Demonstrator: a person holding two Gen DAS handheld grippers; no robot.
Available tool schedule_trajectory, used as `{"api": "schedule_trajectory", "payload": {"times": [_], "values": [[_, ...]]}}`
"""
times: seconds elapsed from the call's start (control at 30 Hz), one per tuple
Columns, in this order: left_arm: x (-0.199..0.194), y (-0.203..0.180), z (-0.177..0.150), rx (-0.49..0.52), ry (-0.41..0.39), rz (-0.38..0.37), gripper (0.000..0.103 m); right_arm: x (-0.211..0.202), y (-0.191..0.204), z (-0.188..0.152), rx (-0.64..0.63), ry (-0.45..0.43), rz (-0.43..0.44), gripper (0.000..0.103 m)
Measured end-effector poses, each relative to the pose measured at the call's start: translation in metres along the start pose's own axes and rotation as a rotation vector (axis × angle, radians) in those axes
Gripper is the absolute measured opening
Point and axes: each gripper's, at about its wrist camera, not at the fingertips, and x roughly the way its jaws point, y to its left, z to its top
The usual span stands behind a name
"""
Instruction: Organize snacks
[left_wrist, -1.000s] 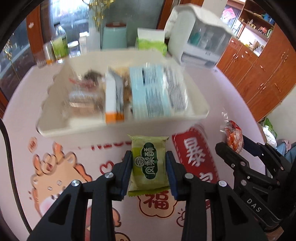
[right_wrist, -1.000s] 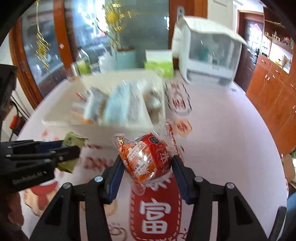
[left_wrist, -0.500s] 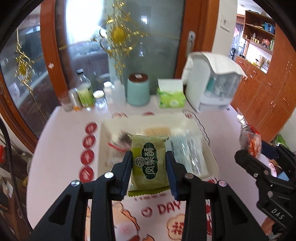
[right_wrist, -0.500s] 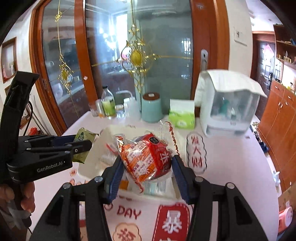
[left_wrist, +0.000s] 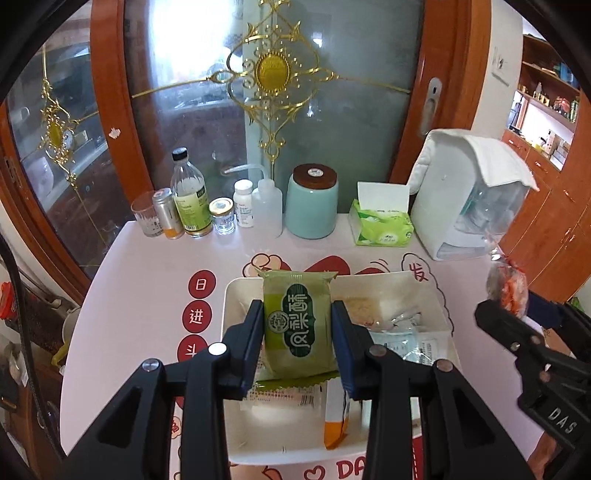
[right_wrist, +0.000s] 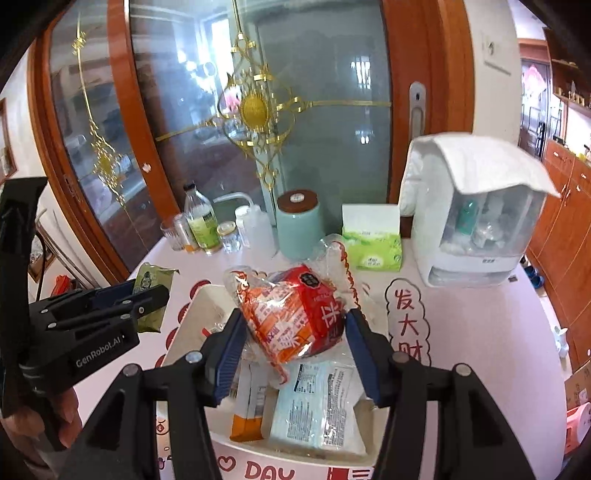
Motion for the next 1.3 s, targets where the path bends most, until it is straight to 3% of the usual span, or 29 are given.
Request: {"api": "schedule_trajectory", "payload": {"times": [0.07,0.13,0.17,0.2,0.27,0.37,0.53,0.67,1.0,1.3], "values": [[0.011,-0.002,-0.001,0.007,0.015,0.011,0.035,0.014,0.001,-0.002,0.0,0.027,0.001,0.058],[0.024,-0.004,-0.004,0.01,0.032,0.013,0.042,0.031,0.001,-0.005,-0.007,0.063,0.02,0.059],[0.028,-0.005,-0.004,0.016,0.036,0.017,0.069,0.039,0.001,-0.007,-0.013,0.082,0.039,0.062],[0.033,-0.005,-0.006,0.021,0.039,0.038,0.086,0.05,0.0,-0.012,-0.018,0.115,0.049,0.067],[0.042,-0.004,-0.01,0.041,0.032,0.111,0.102,0.061,-0.005,-0.021,-0.004,0.137,0.043,0.076],[0.058,0.001,-0.017,0.042,0.084,0.078,0.103,0.073,-0.015,-0.032,0.017,0.17,0.051,0.087],[0.069,0.009,-0.027,-0.02,0.147,0.056,0.103,0.075,-0.021,-0.037,0.052,0.185,0.05,0.087],[0.06,0.004,-0.034,-0.017,0.153,0.068,0.103,0.065,-0.019,-0.041,0.073,0.195,0.054,0.087],[-0.01,-0.008,-0.059,-0.011,0.08,0.075,0.103,0.004,-0.011,-0.066,0.069,0.157,0.052,0.087],[-0.099,-0.023,-0.126,-0.027,0.063,0.083,0.103,-0.083,-0.008,-0.119,0.055,0.124,0.026,0.087]]}}
